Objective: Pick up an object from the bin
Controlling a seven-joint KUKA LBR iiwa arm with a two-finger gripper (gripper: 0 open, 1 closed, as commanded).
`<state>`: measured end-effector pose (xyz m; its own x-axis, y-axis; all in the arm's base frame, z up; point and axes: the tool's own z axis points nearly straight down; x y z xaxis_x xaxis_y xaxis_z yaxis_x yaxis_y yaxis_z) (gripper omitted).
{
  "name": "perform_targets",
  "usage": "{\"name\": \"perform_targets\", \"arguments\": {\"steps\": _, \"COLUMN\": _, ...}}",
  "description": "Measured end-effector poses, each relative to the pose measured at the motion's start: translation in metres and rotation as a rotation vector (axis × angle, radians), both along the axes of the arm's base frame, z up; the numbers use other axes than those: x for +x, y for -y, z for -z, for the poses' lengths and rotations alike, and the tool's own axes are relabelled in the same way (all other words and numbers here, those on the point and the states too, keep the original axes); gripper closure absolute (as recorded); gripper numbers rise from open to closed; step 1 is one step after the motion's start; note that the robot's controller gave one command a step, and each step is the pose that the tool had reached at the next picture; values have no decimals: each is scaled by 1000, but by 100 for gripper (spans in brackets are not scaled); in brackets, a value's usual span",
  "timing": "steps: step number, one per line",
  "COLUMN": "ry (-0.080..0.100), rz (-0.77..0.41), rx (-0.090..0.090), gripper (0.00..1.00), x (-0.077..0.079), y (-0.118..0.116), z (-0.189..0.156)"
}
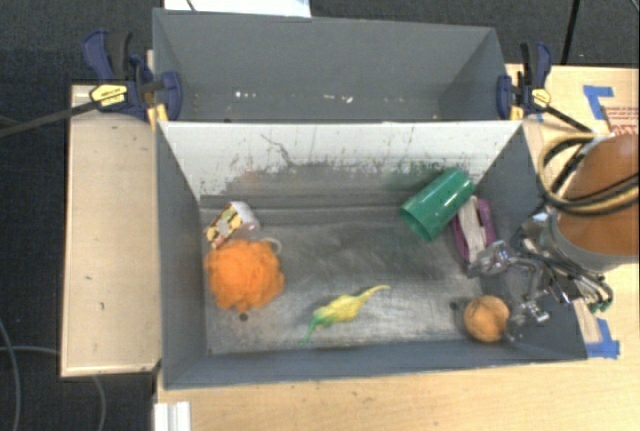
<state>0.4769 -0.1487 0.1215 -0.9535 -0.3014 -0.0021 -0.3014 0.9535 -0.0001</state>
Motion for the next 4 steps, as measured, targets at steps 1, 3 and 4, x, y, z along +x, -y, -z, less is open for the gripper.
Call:
{"name": "perform_targets", "arguments": {"steps": 1, "ry": 8, "rz": 170, "rx": -1, "gripper": 0, "x": 11, "y": 3, "z": 50}}
{"name": "perform_targets", "arguments": {"steps": 3, "ry": 15, "rz": -122, "rx": -1, "gripper": 100, "x": 5, "y": 1, "z": 47}}
{"name": "perform_targets", "arguments": {"steps": 4, "ry": 9, "rz": -123, "rx": 0, "gripper": 100, "x": 3, "y": 1, "z": 44}}
